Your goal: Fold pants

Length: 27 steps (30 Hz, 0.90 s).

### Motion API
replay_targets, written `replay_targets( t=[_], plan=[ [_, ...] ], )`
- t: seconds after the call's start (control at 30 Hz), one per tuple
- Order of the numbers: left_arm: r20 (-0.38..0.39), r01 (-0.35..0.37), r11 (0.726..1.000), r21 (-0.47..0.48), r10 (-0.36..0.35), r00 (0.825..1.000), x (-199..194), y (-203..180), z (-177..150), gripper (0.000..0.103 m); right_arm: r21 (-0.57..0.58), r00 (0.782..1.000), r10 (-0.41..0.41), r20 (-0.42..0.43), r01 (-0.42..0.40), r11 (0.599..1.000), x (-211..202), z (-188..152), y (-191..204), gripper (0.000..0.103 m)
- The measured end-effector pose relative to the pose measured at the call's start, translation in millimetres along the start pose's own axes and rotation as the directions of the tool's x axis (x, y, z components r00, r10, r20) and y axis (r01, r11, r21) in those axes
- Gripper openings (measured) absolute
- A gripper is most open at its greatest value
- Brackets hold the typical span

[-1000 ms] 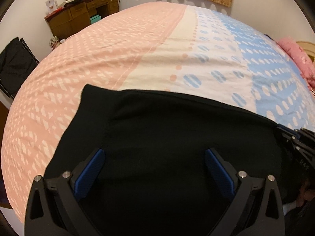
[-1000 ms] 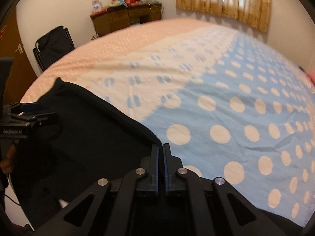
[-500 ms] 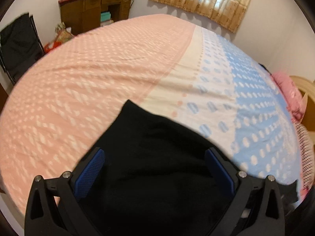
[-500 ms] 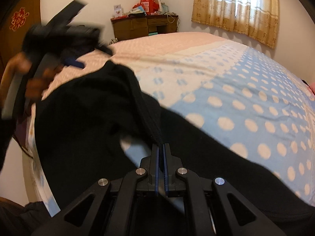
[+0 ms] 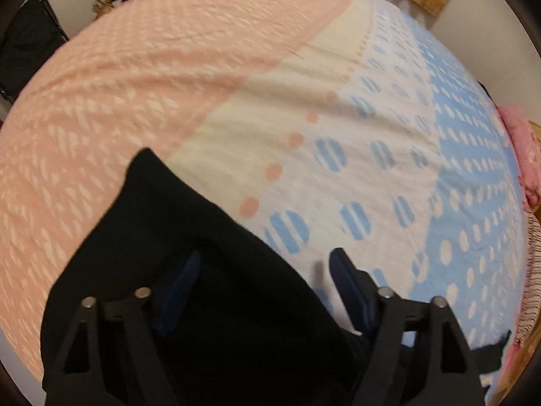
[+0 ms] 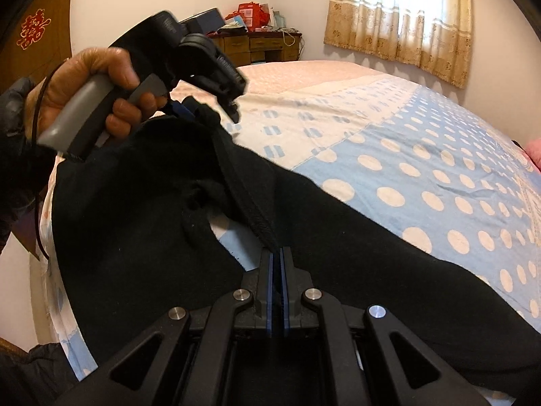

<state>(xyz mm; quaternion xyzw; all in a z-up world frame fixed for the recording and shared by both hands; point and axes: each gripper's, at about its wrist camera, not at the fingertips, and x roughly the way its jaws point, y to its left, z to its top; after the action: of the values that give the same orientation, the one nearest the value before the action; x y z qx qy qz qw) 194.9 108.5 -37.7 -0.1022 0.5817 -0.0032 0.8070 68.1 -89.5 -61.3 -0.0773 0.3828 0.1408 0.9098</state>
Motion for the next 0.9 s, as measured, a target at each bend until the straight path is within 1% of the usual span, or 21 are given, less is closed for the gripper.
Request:
replay_targets(
  t=[0.03, 0.07, 0.1, 0.13, 0.17, 0.2, 0.23, 0.3, 0.37, 0.43, 0.5, 0.57, 0.63, 0.67, 0.7, 0.73, 0.77, 0.8, 0.83, 0.9],
  plan=[
    [0.018, 0.000, 1.000, 0.005, 0.000, 1.000, -2.2, -0.5, -0.6, 0.067, 0.005, 1.000, -0.001, 0.004, 0.001, 1.000, -1.8, 1.8, -1.1, 0.004],
    [0.030, 0.007, 1.000, 0.009, -0.008, 1.000, -4.2, -0.2, -1.2, 0.052, 0.014, 1.000, -0.005, 0.013, 0.005, 1.000, -4.9, 4.8, -2.4, 0.004],
    [0.035, 0.027, 1.000, 0.009, -0.027, 0.999, -6.2, 2.0, -1.6, 0.045, 0.022, 1.000, -0.005, 0.022, 0.005, 1.000, -8.1, 7.3, -3.5, 0.004],
    [0.035, 0.050, 0.999, 0.000, -0.050, 0.998, -7.8, 5.2, -2.0, 0.032, 0.032, 0.999, -0.005, 0.034, 0.004, 0.999, -12.0, 9.8, -4.7, 0.004],
    [0.037, 0.084, 0.996, -0.015, -0.084, 0.996, -10.3, 11.1, -2.2, 0.026, 0.047, 0.999, -0.006, 0.050, 0.003, 0.999, -17.6, 13.3, -6.1, 0.004],
    [0.056, 0.144, 0.989, -0.036, -0.142, 0.988, -16.1, 19.7, -4.5, 0.023, 0.058, 0.998, -0.006, 0.065, 0.002, 0.998, -22.8, 16.2, -7.0, 0.004],
    [0.072, 0.175, 0.984, -0.044, -0.172, 0.983, -20.0, 23.7, -6.1, 0.018, 0.064, 0.997, -0.005, 0.075, 0.000, 0.998, -27.2, 18.1, -6.9, 0.004],
    [0.126, 0.227, 0.973, -0.044, -0.220, 0.967, -37.7, 34.0, -13.5, 0.017, 0.063, 0.996, -0.011, 0.093, 0.005, 0.998, -37.6, 21.3, -3.6, 0.004],
    [0.172, 0.244, 0.970, -0.020, -0.237, 0.956, -56.7, 38.7, -20.3, 0.017, 0.054, 0.994, -0.013, 0.112, 0.007, 0.998, -50.4, 22.5, 2.8, 0.004],
    [0.222, 0.271, 0.963, 0.007, -0.265, 0.938, -79.0, 43.9, -30.3, 0.017, 0.043, 0.991, -0.007, 0.136, 0.001, 0.999, -65.3, 21.5, 11.3, 0.004],
    [0.279, 0.299, 0.954, 0.035, -0.296, 0.913, -100.4, 50.8, -40.2, 0.017, 0.023, 0.988, 0.007, 0.154, -0.011, 1.000, -79.2, 18.3, 20.6, 0.004],
    [0.334, 0.306, 0.950, 0.056, -0.307, 0.891, -117.8, 52.1, -49.9, 0.017, 0.000, 0.986, 0.021, 0.165, -0.022, 1.000, -91.7, 11.2, 31.3, 0.004],
    [0.388, 0.310, 0.948, 0.075, -0.314, 0.867, -134.7, 60.1, -67.5, 0.017, -0.022, 0.986, 0.037, 0.160, -0.033, 0.999, -99.9, 0.9, 42.9, 0.004],
    [0.419, 0.307, 0.948, 0.085, -0.313, 0.852, -143.0, 66.5, -81.8, 0.017, -0.031, 0.987, 0.043, 0.155, -0.039, 0.999, -101.9, -5.4, 47.7, 0.004],
    [0.440, 0.298, 0.950, 0.088, -0.306, 0.844, -146.1, 69.9, -91.5, 0.017, -0.040, 0.988, 0.049, 0.147, -0.044, 0.998, -102.9, -11.9, 53.6, 0.004],
    [0.455, 0.290, 0.953, 0.088, -0.298, 0.839, -147.9, 74.0, -99.6, 0.017, -0.050, 0.989, 0.056, 0.134, -0.049, 0.998, -101.4, -18.3, 60.0, 0.004],
    [0.478, 0.279, 0.956, 0.087, -0.286, 0.831, -149.7, 81.0, -113.5, 0.017, -0.055, 0.990, 0.060, 0.127, -0.054, 0.997, -103.0, -24.6, 62.4, 0.004],
    [0.492, 0.269, 0.959, 0.083, -0.275, 0.826, -148.4, 85.6, -124.1, 0.017, -0.058, 0.991, 0.068, 0.112, -0.062, 0.996, -100.1, -31.2, 66.7, 0.004],
    [0.499, 0.260, 0.962, 0.080, -0.265, 0.825, -145.5, 89.2, -132.3, 0.017, -0.055, 0.992, 0.076, 0.100, -0.071, 0.996, -98.9, -36.8, 69.8, 0.004],
    [0.503, 0.240, 0.968, 0.072, -0.243, 0.830, -137.1, 93.4, -145.7, 0.017, -0.051, 0.993, 0.091, 0.070, -0.088, 0.995, -94.8, -49.1, 76.2, 0.004]
  ],
)
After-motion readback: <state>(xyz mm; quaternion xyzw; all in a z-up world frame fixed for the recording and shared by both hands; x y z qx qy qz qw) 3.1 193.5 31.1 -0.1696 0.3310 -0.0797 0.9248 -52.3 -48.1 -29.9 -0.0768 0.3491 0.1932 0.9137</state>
